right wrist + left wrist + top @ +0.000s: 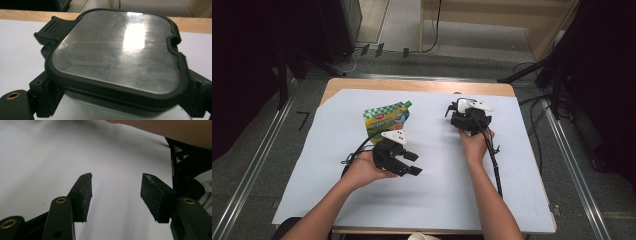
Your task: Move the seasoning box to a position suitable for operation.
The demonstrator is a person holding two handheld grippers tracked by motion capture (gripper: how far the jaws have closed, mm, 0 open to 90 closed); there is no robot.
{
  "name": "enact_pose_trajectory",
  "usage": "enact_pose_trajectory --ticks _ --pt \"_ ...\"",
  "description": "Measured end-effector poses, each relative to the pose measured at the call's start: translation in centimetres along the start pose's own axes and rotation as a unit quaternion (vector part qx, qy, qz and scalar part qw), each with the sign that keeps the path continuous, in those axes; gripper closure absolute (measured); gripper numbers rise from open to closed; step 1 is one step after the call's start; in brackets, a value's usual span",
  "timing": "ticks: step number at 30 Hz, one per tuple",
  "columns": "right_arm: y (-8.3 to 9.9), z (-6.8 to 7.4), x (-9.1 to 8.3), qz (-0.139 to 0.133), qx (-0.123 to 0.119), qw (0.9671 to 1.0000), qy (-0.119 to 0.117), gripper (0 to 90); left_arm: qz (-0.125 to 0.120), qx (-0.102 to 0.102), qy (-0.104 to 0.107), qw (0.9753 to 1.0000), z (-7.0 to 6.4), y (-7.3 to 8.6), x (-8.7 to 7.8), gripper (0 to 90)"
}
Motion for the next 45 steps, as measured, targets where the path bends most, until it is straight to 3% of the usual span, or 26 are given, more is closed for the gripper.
enact_pose_trajectory --ticks 5,10,16,22,23,28,40,45 --pt "-0.3 0.3 0.8 -0.001 0.015 0.9997 0.019 9.9 -0.002 0.0 0.004 1.0 -0.1 0.0 0.0 43.4" --pt "-0.5 0.4 1.5 -0.001 0.005 0.9993 0.036 12.1 -0.002 -0.002 0.006 1.0 -0.1 0.0 0.1 43.4" --pt "-0.5 0.3 1.6 -0.004 0.004 0.9994 0.033 13.7 -0.005 -0.002 0.009 0.9999 -0.1 0.0 0.1 43.4" --pt "-0.6 0.0 1.2 0.007 0.015 0.9998 0.007 14.2 -0.002 -0.005 0.009 0.9999 0.0 0.1 0.0 44.2" --pt "-0.5 0.1 1.0 0.012 0.008 0.9999 -0.004 14.3 -0.002 -0.005 0.009 0.9999 0.0 0.1 0.0 44.2" --pt "-0.5 0.2 0.1 0.009 -0.012 0.9998 -0.016 14.5 -0.003 -0.007 0.007 0.9999 0.1 0.1 0.1 44.1" --pt "0.3 0.6 -4.5 -0.007 -0.045 0.9963 -0.073 14.7 -0.01 -0.011 0.001 0.9999 0.2 0.0 0.0 42.6" --pt "1.8 1.7 -7.1 -0.001 -0.057 0.9922 -0.111 14.8 -0.012 -0.01 -0.001 0.9999 0.1 0.0 0.0 42.4"
Point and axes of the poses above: each handheld gripper's, and its own axes: x roughly forward along the jaws, y roughly out of its underside, z roughly to its left, the point moved 9 cm from there along x, roughly forward along the jaws, and after that the axes turned 12 degrees about y, right-handed, at the moved point
